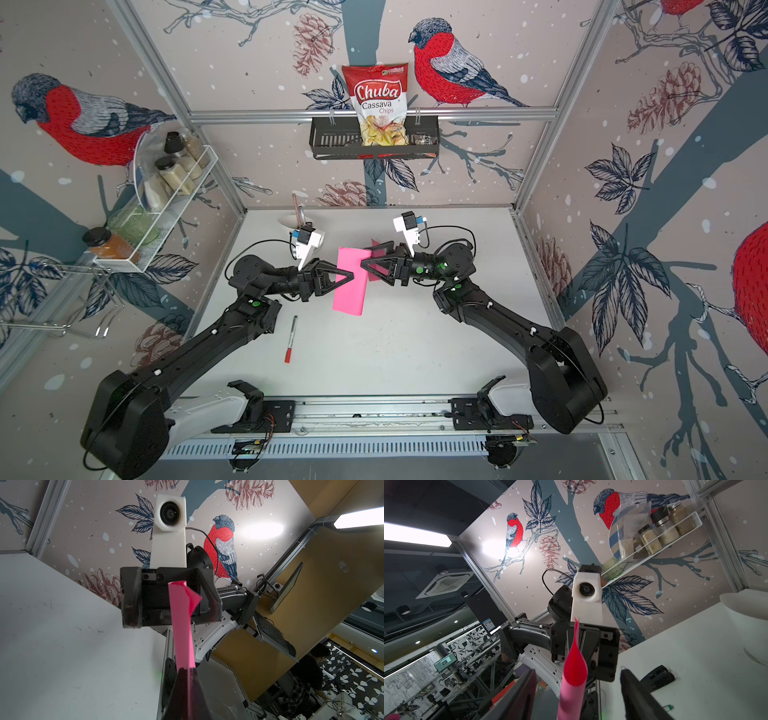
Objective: Fold the square paper along the opposite sides
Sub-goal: Smooth out the paper at the center of the board.
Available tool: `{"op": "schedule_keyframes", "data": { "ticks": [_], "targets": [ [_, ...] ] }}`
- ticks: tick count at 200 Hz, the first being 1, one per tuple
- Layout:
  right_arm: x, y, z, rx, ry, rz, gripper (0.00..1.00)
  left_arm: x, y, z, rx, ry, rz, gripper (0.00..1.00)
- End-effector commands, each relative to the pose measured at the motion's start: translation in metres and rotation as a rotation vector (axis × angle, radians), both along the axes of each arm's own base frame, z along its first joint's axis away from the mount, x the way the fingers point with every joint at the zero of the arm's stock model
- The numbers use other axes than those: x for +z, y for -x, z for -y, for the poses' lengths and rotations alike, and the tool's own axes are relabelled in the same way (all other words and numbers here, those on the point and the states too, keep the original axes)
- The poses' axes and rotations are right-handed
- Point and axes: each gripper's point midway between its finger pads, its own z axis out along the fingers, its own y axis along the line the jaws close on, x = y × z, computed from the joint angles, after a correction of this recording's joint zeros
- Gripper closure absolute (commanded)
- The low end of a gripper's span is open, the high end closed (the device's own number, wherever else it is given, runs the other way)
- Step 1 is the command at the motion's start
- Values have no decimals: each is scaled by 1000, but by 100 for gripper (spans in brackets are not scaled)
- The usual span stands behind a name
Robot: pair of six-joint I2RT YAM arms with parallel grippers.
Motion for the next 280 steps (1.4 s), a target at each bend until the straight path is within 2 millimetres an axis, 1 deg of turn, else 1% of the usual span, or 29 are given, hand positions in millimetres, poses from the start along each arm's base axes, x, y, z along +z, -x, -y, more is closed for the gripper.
{"op": "schedule_keyframes", "data": {
  "ticks": [1,14,25,43,67,87,94,98,102,111,115,119,124,140,147,154,173,186,190,211,228,242,255,269,280],
  "targets": [
    [21,1,3,14,-73,-1,48,1,-1,0,11,3,28,100],
    [23,2,3,25,-83,-4,59,-2,-1,0,15,-4,25,100],
    [23,1,4,24,-83,-11,70,-3,-1,0,18,-8,26,100],
    [23,0,6,17,-82,-16,82,-4,-2,0,20,-12,27,100],
    [23,-2,8,5,-81,-20,93,-5,-2,0,21,-16,29,100],
    [25,-4,8,-3,-78,-16,95,-3,-1,0,22,-12,34,100],
    [25,-4,7,-5,-74,-13,90,-2,-1,-1,25,-8,37,100],
    [26,-4,7,-5,-72,-7,85,-1,-1,-1,26,-6,38,100],
    [27,-4,7,-6,-70,-2,77,0,-1,-1,30,-2,40,100],
    [26,-5,7,-16,-60,6,49,4,-1,-2,38,7,46,100],
    [25,-5,8,-24,-54,10,39,6,-1,-2,45,11,48,100],
    [23,-7,8,-34,-46,13,32,8,-1,-3,52,17,53,100],
    [20,-8,8,-50,-34,15,26,11,-3,-4,65,25,57,100],
    [10,-9,6,-91,-3,21,16,21,-7,-6,104,50,66,100],
    [6,-6,4,-95,7,23,11,25,-8,-7,114,60,69,100],
    [0,-4,1,-91,17,18,10,28,-9,-7,118,69,71,100],
    [-7,7,-8,-45,20,3,11,32,-12,-7,127,79,68,100],
    [-9,15,-13,-5,18,0,14,32,-14,-6,129,80,67,100],
    [-9,17,-15,7,19,1,17,32,-15,-6,128,79,67,100],
    [-9,23,-15,42,5,-7,41,29,-18,-5,129,73,60,100],
    [-8,26,-14,50,5,-8,58,25,-20,-5,133,67,55,100],
    [-9,26,-14,48,8,-7,70,23,-22,-6,135,64,50,100],
    [-10,25,-13,45,11,-10,84,22,-23,-7,135,61,49,100],
    [-12,24,-13,43,18,-16,92,21,-25,-8,135,59,46,100],
    [-12,22,-12,38,20,-20,92,21,-25,-9,136,60,46,100]
  ]
}}
